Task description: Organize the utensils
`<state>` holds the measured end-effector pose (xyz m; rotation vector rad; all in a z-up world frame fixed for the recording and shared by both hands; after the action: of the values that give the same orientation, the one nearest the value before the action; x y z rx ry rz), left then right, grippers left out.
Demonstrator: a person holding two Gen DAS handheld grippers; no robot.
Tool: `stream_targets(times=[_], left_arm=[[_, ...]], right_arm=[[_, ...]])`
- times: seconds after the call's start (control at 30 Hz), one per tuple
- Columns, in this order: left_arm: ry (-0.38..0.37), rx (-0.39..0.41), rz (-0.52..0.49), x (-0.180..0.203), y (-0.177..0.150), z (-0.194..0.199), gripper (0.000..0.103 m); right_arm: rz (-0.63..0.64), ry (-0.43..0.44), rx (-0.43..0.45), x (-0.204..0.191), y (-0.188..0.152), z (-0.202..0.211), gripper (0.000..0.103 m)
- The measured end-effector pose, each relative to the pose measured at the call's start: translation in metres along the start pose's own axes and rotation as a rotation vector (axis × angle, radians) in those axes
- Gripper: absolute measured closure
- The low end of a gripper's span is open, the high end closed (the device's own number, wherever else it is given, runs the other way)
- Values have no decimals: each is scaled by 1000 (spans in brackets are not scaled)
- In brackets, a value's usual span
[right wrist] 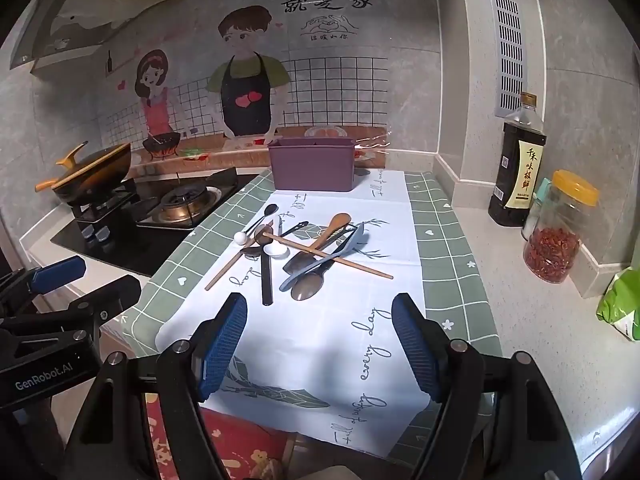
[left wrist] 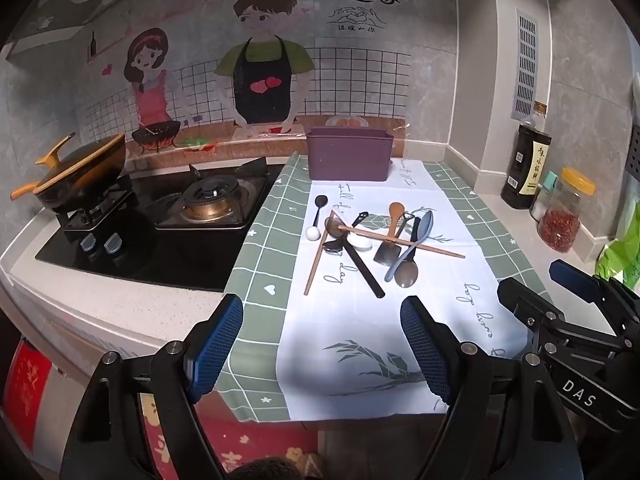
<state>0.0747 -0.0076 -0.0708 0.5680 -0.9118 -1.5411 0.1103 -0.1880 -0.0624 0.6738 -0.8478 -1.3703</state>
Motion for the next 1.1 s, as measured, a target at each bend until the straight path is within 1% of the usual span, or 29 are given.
stream_targets(times=[0.23,0.3,0.5,0.6,0.87,0.9,1.1], left_arm=[[-1,-4,4,1,-3,-5,22],[-5,-6,1,-2,1,-2,22],[-6,-5,4,3,-7,-7,22],[-5,-7,1,-2,1,-2,22],[-6,-5,1,3,-9,-10,22],[-7,-8,5,-2,0,-4,22],[-9,-10,4,-1,1,-4,22]], right_arm=[[3,0,-3,-1,0,0,31],[3,-2,-1,-2,0,0,31],[8,-2,-7,-3,-1,0,31],[9,0,-10,-3,-2,0,31],[9,0,-10,-4,-1,1,31],[10,-1,-10,-4,-2,2,31],[8,-4,-12,-3,-1,1,31]])
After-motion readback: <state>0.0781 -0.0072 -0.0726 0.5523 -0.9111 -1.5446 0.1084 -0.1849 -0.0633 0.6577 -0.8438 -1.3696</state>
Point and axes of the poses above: each gripper's, at about its wrist camera, not at the fingertips, and z roughly against the way its jaws point, x to its right, y to its top, the point moved 9 cm from there along -z, roughly the way its jaws point, and after that the axes turned 14 degrees about -y, right-handed, at the moved point
